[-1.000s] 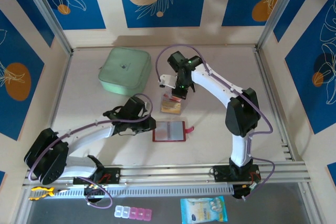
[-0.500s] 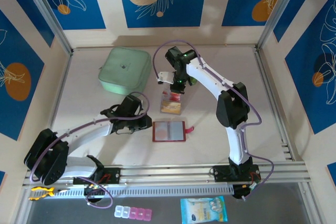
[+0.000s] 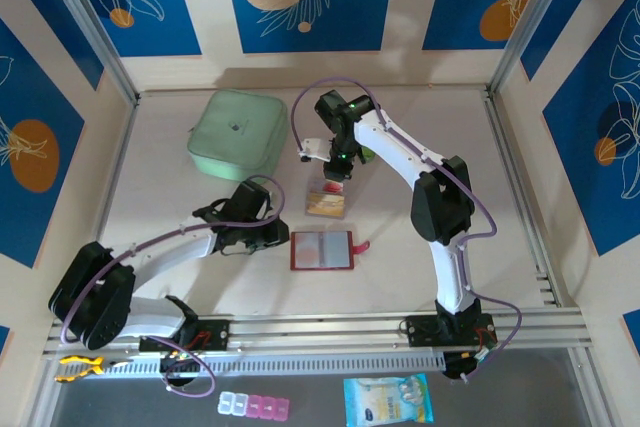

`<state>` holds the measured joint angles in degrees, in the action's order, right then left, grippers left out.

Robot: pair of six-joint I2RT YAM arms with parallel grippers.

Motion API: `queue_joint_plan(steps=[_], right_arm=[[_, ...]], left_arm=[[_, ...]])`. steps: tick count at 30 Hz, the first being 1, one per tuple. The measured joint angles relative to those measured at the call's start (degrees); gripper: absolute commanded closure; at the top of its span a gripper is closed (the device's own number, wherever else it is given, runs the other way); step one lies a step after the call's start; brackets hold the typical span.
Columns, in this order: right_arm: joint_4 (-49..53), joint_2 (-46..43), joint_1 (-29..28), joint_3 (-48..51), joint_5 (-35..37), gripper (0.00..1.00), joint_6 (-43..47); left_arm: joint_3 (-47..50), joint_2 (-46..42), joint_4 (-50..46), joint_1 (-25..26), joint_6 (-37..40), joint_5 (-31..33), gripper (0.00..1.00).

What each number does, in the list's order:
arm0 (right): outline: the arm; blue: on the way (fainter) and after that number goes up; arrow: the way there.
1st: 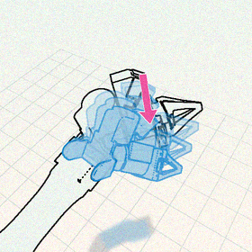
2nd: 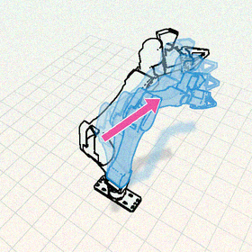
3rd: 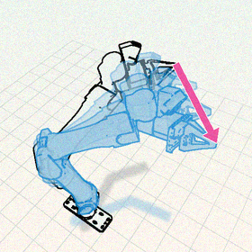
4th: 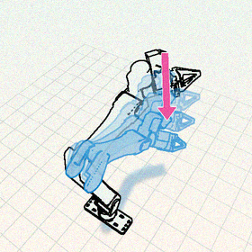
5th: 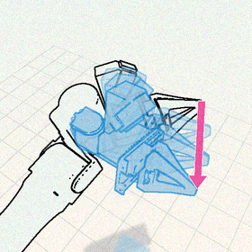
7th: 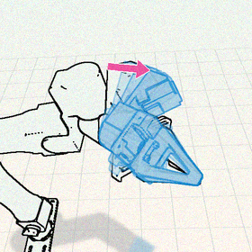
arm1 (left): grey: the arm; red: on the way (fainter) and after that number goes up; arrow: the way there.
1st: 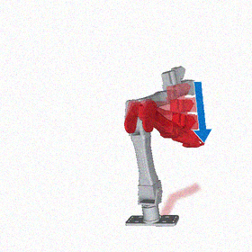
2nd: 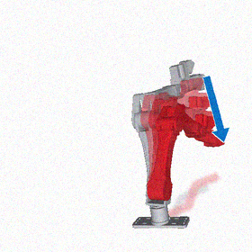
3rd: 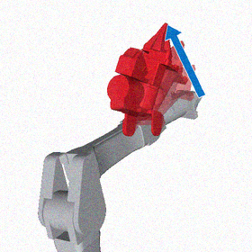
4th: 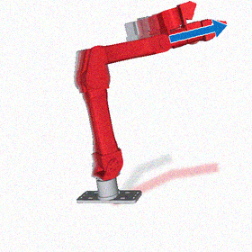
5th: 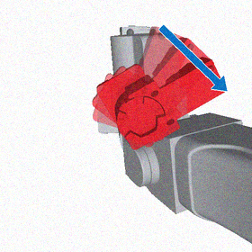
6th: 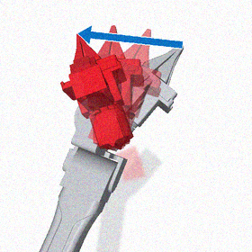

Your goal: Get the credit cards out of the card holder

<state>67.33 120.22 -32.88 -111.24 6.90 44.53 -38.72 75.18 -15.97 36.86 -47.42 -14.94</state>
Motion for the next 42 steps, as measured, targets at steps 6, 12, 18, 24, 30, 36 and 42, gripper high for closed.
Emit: queue_joint_plan(steps=[6, 12, 18, 24, 30, 36, 42], right_arm=[[-0.7, 0.0, 0.0, 1.0, 0.2, 0.84, -0.5], [-3.7, -1.3, -0.1, 5.6, -0.5, 0.84, -4.0], [-9.4, -7.4, -1.0, 13.0, -3.1, 0.86, -13.5], [-18.7, -15.3, -4.0, 23.6, -7.0, 0.86, -28.2], [-28.1, -20.2, -8.8, 32.7, -7.4, 0.86, -46.0], [-37.7, -25.3, -11.1, 43.7, -7.3, 0.9, -63.7], [-38.4, -26.2, -11.8, 46.9, -7.0, 0.91, -77.5]], left_arm=[[0.0, 0.0, 0.3, 0.0, 0.0, -0.4, 0.83], [0.0, 0.5, 2.1, -0.1, -0.3, -1.7, 0.83], [0.6, 2.9, 5.5, -0.1, -1.5, -3.7, 0.84], [1.6, 5.1, 7.7, -0.1, -2.2, -5.3, 0.89], [2.4, 6.4, 9.8, -0.1, -3.3, -6.5, 0.93], [4.3, 6.5, 10.8, -0.1, -3.6, -7.0, 0.96], [4.8, 7.8, 11.5, 0.0, -3.7, -7.6, 0.97]])
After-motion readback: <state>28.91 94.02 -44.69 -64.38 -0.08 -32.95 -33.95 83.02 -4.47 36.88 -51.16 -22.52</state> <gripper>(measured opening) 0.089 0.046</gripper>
